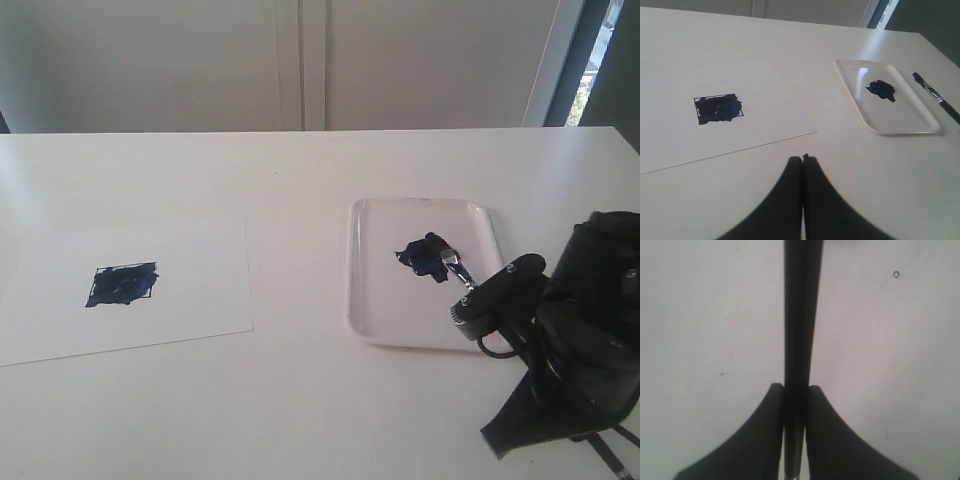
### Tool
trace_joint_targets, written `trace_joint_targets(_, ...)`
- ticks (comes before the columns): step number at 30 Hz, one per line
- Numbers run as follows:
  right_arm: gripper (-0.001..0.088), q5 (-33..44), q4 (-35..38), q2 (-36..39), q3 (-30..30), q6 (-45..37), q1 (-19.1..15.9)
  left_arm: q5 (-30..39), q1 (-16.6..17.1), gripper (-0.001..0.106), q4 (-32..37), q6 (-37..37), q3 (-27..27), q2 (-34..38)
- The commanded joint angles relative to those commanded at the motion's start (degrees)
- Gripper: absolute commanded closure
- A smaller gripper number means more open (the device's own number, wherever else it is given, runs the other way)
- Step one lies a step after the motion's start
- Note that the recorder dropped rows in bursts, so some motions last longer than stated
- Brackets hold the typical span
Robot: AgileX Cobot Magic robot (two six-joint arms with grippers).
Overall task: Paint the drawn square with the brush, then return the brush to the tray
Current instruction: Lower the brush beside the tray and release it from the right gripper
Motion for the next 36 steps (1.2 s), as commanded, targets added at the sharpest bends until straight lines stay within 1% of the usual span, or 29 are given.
trace_joint_targets(4, 0.0868, -2.0, -1.8, 3.7, 0.0, 0.6, -1.6, 0.0, 0.0, 0.105, 0.0, 0.1, 0.0, 0.0)
trace_joint_targets(8, 0.0855, -2.6, -3.8, 4.8, -0.3, 1.8, -2.4, -0.4, 0.0, 0.105, -0.1, 0.1, 0.1, 0.0)
trace_joint_targets(10, 0.0802, -3.2, -4.3, 4.8, -0.3, 1.8, -3.0, -0.9, 0.0, 0.105, -0.5, 0.1, 0.1, 0.0)
trace_joint_targets(11, 0.0758, -3.3, -4.6, 4.8, -0.3, 1.8, -3.4, -1.0, 0.0, 0.105, -0.5, 0.1, 0.1, 0.0)
trace_joint_targets(13, 0.0663, -3.8, -4.9, 4.8, -0.3, 1.8, -4.0, -1.3, 0.0, 0.105, -0.5, 0.3, 0.1, 0.0)
trace_joint_targets(16, 0.0491, -4.8, -5.0, 4.8, -0.3, 1.8, -4.5, -2.1, 0.0, 0.105, -0.5, 0.3, 0.1, 0.0)
trace_joint_targets(18, 0.0409, -6.8, -5.4, 4.8, -0.3, 1.8, -4.5, -2.2, 0.0, 0.105, -0.5, 0.5, 0.1, 0.0)
trace_joint_targets(20, 0.0380, -8.5, -5.4, 4.8, -0.3, 2.6, -4.5, -2.1, 0.0, 0.105, -0.5, 0.5, 0.1, 0.0)
trace_joint_targets(24, 0.0381, -9.7, -3.8, 4.5, -1.1, 2.9, -4.5, -2.4, 0.0, 0.105, -0.6, 0.5, 0.2, 0.0)
trace_joint_targets(26, 0.0381, -8.8, -0.8, 2.3, -2.3, -0.5, -4.5, -4.6, 0.0, 0.105, -2.6, 0.6, 2.3, 0.1)
trace_joint_targets(29, 0.0381, -9.0, -0.2, -2.6, -3.3, -2.1, -4.5, -8.0, 0.0, 0.105, -6.4, 4.4, 4.4, 0.3)
trace_joint_targets(30, 0.0381, -9.6, -0.3, -6.4, -4.2, -2.7, -4.5, -10.5, 0.0, 0.105, -7.7, 5.6, 5.5, 0.6)
trace_joint_targets(33, 0.0381, -9.7, -0.1, -12.2, -5.8, -2.8, -4.5, -15.4, 0.0, 0.105, -8.1, 6.1, 7.9, 1.4)
trace_joint_targets(34, 0.0381, -9.3, 0.1, -16.0, -6.4, -2.8, -4.5, -19.0, 0.0, 0.105, -8.6, 6.1, 10.3, 2.0)
trace_joint_targets(35, 0.0381, -8.9, 0.2, -18.0, -6.7, -2.8, -4.5, -20.3, 0.0, 0.105, -9.5, 6.1, 11.2, 2.2)
trace_joint_targets(36, 0.0381, -8.3, 1.0, -22.0, -6.9, -3.1, -4.5, -22.5, 0.0, 0.105, -10.8, 6.1, 13.3, 2.8)
